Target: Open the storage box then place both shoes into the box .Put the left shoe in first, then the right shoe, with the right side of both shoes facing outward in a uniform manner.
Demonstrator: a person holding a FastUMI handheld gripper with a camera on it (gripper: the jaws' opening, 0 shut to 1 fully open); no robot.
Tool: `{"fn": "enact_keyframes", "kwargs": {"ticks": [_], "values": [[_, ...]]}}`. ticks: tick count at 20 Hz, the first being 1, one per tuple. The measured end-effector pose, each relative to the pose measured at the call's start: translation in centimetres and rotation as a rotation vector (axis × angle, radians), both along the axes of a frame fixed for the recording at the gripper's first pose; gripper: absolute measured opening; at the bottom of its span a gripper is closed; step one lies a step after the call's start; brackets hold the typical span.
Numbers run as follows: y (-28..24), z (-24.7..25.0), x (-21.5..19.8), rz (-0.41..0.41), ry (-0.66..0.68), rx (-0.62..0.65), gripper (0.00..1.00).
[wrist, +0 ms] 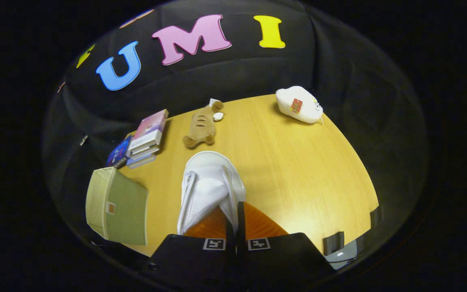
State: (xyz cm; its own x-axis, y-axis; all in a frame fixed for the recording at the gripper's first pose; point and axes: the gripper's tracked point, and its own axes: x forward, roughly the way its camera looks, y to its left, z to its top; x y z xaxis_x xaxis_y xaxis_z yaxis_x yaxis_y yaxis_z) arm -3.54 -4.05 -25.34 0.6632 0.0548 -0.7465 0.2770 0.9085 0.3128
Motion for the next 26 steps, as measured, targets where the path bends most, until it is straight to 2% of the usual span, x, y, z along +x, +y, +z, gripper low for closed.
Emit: {"fn": "enact_keyframes", "kwargs": {"ticks": [7,13,16,20,26], "values": [[13.7,8.0,3.4,0.068,0.023,0.173,0.05],[25.3,9.4,5.9,0.107,0.086,0.208,0.05],[30.1,8.4,6.9,0.124,0.128,0.197,0.05],[32.2,4.8,6.5,0.093,0.212,0.096,0.05],[33.2,1.6,7.0,0.086,0.250,-0.010,0.05]]}}
